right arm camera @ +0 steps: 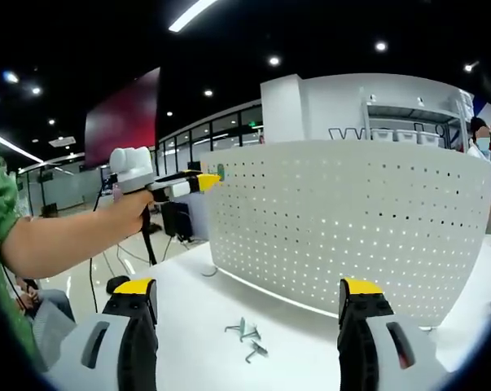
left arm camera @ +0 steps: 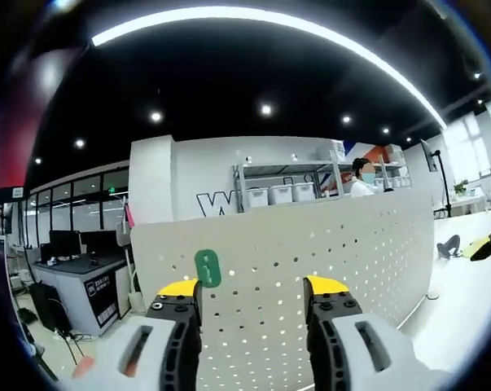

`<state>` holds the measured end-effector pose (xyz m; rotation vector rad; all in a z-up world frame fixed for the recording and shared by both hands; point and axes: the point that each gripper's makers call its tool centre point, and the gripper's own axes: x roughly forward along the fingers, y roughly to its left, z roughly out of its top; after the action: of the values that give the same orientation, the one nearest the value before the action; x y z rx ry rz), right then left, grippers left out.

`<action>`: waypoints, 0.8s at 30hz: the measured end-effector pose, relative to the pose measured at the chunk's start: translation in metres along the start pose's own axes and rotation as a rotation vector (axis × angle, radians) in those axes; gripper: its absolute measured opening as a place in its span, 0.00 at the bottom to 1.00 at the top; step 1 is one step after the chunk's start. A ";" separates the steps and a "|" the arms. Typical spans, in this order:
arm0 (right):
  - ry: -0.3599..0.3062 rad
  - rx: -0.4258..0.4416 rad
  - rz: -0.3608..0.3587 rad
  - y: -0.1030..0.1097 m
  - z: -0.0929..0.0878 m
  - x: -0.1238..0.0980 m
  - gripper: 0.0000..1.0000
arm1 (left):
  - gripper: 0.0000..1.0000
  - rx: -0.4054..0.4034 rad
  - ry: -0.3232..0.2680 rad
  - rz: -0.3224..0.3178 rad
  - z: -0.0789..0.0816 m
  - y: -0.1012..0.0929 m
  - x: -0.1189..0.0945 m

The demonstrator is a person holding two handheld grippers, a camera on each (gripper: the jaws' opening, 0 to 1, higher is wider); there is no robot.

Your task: Insert the hook assembly into the mounting plate slot until the hook locks in place.

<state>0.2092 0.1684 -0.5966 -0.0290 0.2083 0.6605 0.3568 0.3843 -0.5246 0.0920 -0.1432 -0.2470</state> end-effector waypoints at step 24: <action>-0.006 -0.003 0.003 0.003 0.001 -0.002 0.95 | 0.72 -0.046 0.079 -0.187 -0.020 -0.053 -0.040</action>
<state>0.2061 0.1695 -0.5955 -0.0296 0.2015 0.6638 0.3087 0.3449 -0.5557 0.0697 -0.0498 -0.4326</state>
